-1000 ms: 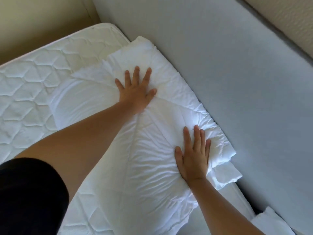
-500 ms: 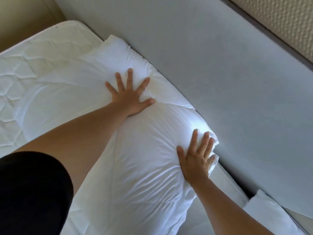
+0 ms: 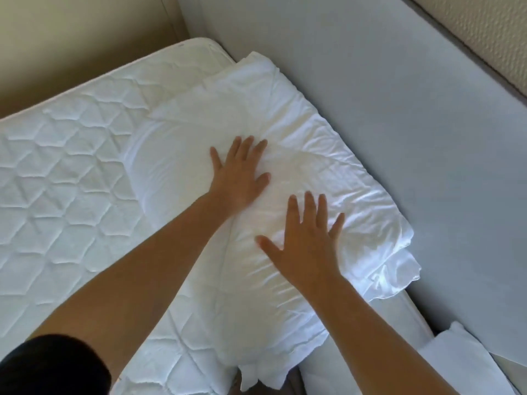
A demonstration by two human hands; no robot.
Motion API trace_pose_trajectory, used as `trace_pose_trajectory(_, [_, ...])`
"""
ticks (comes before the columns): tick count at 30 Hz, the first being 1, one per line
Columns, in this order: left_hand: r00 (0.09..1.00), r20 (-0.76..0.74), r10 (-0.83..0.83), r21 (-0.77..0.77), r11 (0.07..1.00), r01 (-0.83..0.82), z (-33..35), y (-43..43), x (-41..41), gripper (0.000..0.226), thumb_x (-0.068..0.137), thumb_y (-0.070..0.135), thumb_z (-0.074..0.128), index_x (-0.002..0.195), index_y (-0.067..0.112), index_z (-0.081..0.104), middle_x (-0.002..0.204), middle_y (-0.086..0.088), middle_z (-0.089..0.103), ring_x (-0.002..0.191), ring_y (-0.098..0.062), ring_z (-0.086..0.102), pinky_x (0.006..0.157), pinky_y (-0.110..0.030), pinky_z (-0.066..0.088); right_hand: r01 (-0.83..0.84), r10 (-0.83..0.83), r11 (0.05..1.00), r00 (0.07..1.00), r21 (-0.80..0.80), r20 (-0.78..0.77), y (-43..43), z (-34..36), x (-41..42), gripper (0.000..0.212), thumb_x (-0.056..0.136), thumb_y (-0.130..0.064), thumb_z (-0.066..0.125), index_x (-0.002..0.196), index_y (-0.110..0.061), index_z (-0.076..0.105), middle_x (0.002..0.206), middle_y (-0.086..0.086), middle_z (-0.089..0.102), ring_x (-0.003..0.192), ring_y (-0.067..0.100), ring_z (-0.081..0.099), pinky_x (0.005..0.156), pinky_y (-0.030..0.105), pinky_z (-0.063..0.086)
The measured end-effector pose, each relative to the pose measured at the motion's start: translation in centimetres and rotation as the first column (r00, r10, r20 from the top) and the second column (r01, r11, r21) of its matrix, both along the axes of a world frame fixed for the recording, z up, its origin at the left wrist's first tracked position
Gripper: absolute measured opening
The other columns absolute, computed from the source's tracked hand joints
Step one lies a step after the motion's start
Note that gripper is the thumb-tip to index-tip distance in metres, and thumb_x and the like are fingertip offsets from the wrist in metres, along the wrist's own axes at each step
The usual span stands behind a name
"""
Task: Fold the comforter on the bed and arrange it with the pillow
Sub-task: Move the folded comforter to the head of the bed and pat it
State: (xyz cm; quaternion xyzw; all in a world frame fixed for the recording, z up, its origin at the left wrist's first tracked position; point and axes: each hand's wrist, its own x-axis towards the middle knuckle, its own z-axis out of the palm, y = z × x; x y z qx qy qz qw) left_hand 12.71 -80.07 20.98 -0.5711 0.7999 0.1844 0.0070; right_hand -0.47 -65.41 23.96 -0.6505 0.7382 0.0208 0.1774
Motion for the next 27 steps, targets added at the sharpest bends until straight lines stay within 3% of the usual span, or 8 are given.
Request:
trace_pose_trajectory(2, [0.994,0.032,0.100,0.003,0.995,-0.100,0.2,1.0,3.6,0.071,0.096,0.064,0.038,0.157,0.039,0.013,0.168,0.005,-0.001,0.154,-0.024,-0.010,0.113,-0.074,-0.006,-0.091,0.092,0.996,0.995,-0.005,0.035,0.5,-0.7,3.7,0.112,0.079,-0.085,0.034,0.160,-0.013,0.007,0.165,0.024,-0.002,0.152,0.045,-0.008,0.114,0.072,-0.002])
trace_pose_trajectory(6, [0.936,0.085,0.341,0.214,0.911,-0.352,-0.5,0.0,9.1,0.089,0.074,0.091,0.039,0.147,0.063,-0.004,0.162,0.017,-0.026,0.148,-0.039,-0.027,0.104,-0.083,0.002,-0.125,0.124,0.992,0.992,-0.012,-0.015,2.6,-3.5,4.8,0.114,0.076,-0.089,0.034,0.160,-0.017,0.011,0.164,0.029,-0.001,0.152,0.045,-0.001,0.116,0.070,0.003])
trace_pose_trajectory(10, [0.928,0.079,0.365,0.243,0.896,-0.373,-2.1,-1.9,9.4,0.095,0.067,0.095,0.039,0.143,0.068,-0.011,0.161,0.014,-0.030,0.145,-0.045,-0.029,0.101,-0.086,0.002,-0.127,0.127,0.992,0.992,-0.019,-0.016,5.7,-6.0,2.8,0.111,0.077,-0.088,0.036,0.161,-0.021,0.007,0.164,0.027,-0.006,0.153,0.040,-0.006,0.120,0.064,0.007])
trace_pose_trajectory(23, [0.921,0.194,0.338,0.283,0.880,-0.383,-5.7,-7.0,7.8,0.102,0.066,0.097,0.035,0.145,0.060,-0.018,0.162,0.004,-0.032,0.146,-0.048,-0.024,0.103,-0.083,-0.002,-0.085,0.081,0.996,0.993,0.040,0.087,5.3,-12.0,1.0,0.112,0.080,-0.084,0.036,0.161,-0.015,0.002,0.163,0.029,-0.008,0.153,0.041,-0.008,0.121,0.059,0.009])
trace_pose_trajectory(25, [0.924,0.188,0.332,0.247,0.895,-0.372,-4.2,-7.3,6.8,0.099,0.075,0.088,0.042,0.149,0.055,-0.014,0.164,-0.004,-0.026,0.148,-0.047,-0.018,0.106,-0.080,0.000,-0.056,0.052,0.998,0.992,0.028,0.119,5.0,-10.8,1.0,0.109,0.080,-0.084,0.037,0.161,-0.019,0.004,0.164,0.026,-0.006,0.153,0.040,-0.005,0.121,0.058,0.011])
trace_pose_trajectory(27, [0.952,0.061,0.299,0.159,0.939,-0.305,-2.8,-7.2,5.5,0.085,0.089,0.068,0.050,0.154,0.050,-0.002,0.167,-0.008,-0.011,0.152,-0.041,-0.007,0.112,-0.075,0.006,-0.052,0.053,0.999,0.991,-0.008,0.126,5.2,-8.8,0.8,0.102,0.082,-0.083,0.036,0.161,-0.024,0.009,0.165,0.024,0.001,0.154,0.038,0.000,0.121,0.056,0.010])
